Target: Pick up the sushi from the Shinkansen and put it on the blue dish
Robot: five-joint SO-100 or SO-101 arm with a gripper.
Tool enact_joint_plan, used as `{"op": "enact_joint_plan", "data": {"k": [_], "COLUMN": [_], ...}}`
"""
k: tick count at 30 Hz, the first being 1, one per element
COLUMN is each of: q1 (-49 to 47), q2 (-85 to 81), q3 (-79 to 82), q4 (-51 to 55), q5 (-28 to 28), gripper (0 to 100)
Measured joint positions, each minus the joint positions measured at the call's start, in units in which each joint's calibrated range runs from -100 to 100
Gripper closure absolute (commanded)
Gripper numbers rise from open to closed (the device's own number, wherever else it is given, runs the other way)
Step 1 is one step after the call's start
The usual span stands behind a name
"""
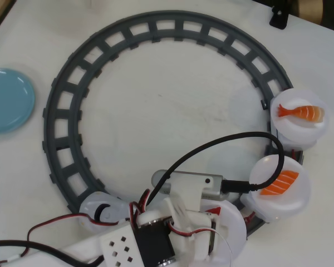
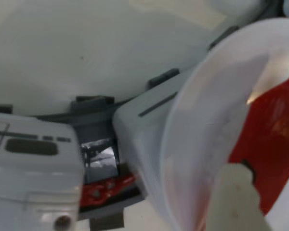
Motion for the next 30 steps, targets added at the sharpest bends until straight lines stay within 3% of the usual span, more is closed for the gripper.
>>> {"op": "enact_joint_plan", "data": {"k": [15, 19, 30], "q1": [-0.82, -0.25, -1.88], "q2": [6.50, 6.58, 5.74], "q3": [-1.28, -1.37, -12.08], "q4": [-0.08, 0.08, 8.82], "q5": [-0.93, -1.66, -0.72], "gripper": [81, 98, 97]}}
